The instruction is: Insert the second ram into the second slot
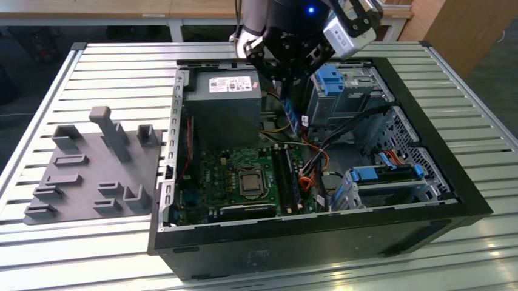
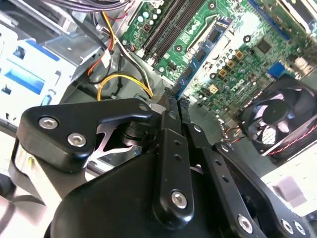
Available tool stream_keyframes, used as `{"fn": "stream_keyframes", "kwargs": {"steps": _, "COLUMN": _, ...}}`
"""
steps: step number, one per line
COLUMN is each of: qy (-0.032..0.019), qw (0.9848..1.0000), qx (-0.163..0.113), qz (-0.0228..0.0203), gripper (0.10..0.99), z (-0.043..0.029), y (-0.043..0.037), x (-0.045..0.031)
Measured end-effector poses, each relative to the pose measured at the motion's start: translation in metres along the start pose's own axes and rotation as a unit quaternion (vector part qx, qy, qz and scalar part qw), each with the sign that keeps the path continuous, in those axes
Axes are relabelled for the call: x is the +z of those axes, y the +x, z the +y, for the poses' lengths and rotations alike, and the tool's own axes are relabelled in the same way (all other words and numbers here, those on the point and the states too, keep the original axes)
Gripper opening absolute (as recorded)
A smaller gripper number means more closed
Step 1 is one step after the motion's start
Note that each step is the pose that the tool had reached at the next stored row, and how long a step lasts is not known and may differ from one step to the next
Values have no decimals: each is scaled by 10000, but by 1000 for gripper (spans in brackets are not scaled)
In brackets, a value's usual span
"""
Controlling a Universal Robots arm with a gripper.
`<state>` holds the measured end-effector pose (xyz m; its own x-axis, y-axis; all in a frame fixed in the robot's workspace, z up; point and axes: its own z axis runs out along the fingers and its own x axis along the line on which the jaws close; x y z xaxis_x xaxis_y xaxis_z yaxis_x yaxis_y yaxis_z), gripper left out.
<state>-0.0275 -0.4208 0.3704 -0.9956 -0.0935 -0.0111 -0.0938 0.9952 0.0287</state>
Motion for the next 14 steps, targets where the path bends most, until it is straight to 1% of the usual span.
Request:
{"fn": "stream_keyframes", "kwargs": {"steps": 3, "qy": 4, "qw": 9998, "qx": 207, "qz": -6, "gripper": 133, "z": 0, "y": 0, "x": 3}}
{"fn": "stream_keyframes", "kwargs": {"steps": 8, "qy": 8, "qw": 9988, "qx": 493, "qz": -14, "gripper": 133, "z": -1, "y": 0, "x": 8}}
{"fn": "stream_keyframes", "kwargs": {"steps": 11, "qy": 7, "qw": 9984, "qx": 568, "qz": -16, "gripper": 133, "z": -10, "y": 2, "x": 21}}
{"fn": "stream_keyframes", "kwargs": {"steps": 14, "qy": 8, "qw": 9983, "qx": 577, "qz": -16, "gripper": 133, "z": -24, "y": 3, "x": 43}}
